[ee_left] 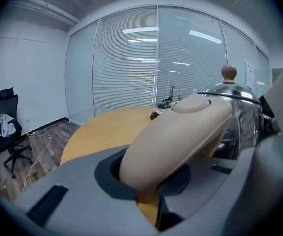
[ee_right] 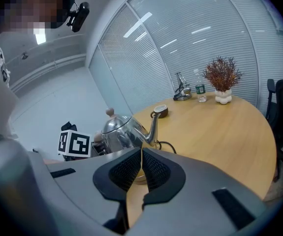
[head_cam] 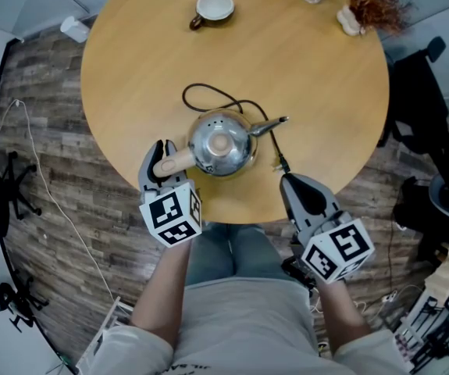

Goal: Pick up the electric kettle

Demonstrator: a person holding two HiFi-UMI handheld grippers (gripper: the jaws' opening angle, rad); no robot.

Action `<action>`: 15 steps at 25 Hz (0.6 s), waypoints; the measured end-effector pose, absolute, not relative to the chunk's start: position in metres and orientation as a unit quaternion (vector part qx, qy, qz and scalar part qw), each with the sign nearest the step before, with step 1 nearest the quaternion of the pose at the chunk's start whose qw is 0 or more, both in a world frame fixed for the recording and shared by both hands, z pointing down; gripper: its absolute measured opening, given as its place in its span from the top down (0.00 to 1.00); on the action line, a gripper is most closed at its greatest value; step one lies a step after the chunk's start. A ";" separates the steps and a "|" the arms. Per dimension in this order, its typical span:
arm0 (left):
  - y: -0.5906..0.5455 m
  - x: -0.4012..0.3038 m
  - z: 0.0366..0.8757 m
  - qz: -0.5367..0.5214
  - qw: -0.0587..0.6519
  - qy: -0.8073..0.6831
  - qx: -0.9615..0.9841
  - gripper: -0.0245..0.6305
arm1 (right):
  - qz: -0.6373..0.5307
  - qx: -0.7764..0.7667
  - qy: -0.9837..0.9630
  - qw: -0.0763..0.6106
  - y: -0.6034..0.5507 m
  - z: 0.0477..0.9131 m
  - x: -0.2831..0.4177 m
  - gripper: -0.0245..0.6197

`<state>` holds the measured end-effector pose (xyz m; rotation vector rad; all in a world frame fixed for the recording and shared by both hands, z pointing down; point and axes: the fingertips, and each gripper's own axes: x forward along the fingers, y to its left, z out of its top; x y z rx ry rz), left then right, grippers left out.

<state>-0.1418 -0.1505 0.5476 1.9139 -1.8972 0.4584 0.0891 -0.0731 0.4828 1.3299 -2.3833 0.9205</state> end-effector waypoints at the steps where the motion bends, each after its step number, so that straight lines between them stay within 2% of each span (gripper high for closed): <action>1: -0.151 -0.143 0.547 0.163 0.204 -0.681 0.684 0.89 | 0.317 0.458 -0.821 0.130 -0.073 0.483 0.089 0.91; 15: -0.162 -0.154 0.528 0.141 0.206 -0.691 0.678 0.89 | 0.313 0.456 -0.824 0.125 -0.078 0.477 0.085 0.91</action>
